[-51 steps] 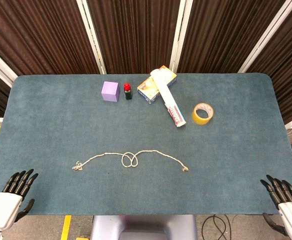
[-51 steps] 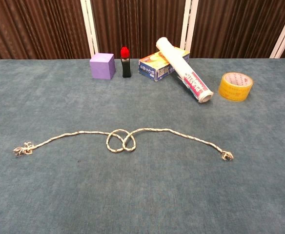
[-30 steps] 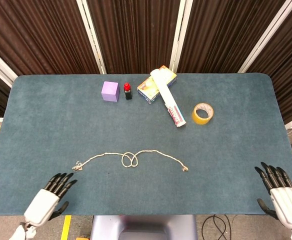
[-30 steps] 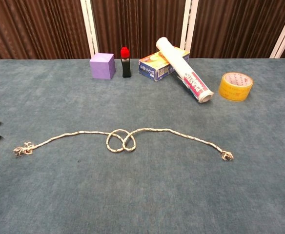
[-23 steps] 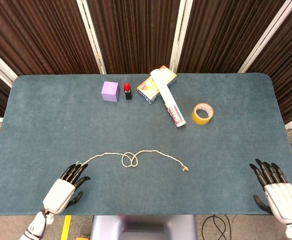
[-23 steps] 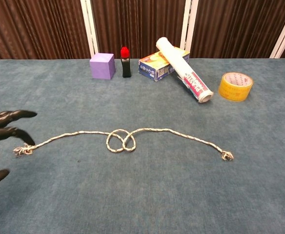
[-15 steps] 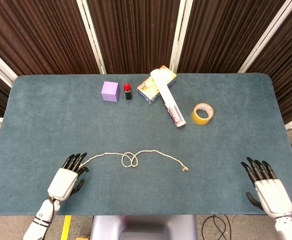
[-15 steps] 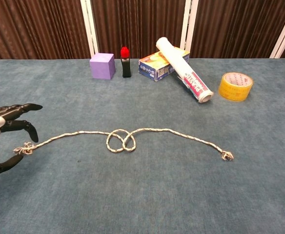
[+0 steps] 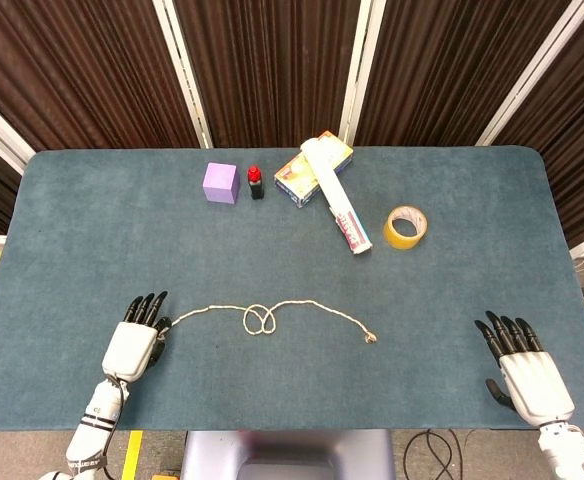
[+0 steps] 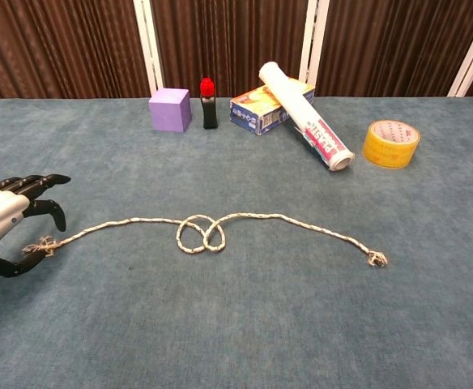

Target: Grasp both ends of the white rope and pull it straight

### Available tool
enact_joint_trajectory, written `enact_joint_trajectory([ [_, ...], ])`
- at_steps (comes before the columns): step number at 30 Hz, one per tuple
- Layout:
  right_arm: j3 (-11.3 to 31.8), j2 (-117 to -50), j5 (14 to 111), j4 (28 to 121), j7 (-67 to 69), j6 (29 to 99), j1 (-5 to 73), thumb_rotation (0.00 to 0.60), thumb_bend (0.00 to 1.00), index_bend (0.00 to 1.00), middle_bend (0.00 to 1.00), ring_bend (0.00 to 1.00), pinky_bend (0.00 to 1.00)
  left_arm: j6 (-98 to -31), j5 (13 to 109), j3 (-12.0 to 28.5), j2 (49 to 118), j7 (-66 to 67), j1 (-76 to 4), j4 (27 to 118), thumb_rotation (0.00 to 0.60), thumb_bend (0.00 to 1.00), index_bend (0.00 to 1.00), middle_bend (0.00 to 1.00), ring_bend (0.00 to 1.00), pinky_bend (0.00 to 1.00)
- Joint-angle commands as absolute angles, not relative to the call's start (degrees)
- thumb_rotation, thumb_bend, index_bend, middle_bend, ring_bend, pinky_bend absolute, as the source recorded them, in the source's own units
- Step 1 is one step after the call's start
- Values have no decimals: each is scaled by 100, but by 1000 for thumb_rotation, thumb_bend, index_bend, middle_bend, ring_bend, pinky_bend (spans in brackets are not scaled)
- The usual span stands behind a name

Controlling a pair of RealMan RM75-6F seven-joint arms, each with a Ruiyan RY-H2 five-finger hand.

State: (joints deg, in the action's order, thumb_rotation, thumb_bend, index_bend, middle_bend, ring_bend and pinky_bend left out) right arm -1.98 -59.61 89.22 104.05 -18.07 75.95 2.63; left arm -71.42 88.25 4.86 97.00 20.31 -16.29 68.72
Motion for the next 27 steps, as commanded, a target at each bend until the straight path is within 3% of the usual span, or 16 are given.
enact_joint_trajectory([
  [1,-187,-5972,8894,10410,-1904,7595,285,600,391,0,0,0,0,-7271,8741,532,9861,2181,-1632,6526,600,397,396,0,0,118],
  [17,-201,-6121,8692,10387,-2117,7528,371,600,391,0,0,0,0,-7205,8477,403,9993,2175,-1677,6245,600,396,426,0,0,123],
  [27,-224,-6168,8639,10343,-2114,7532,396,600,391,0,0,0,0,-7111,8295,394,9976,2334,-1727,6284,600,389,508,9,0,132],
])
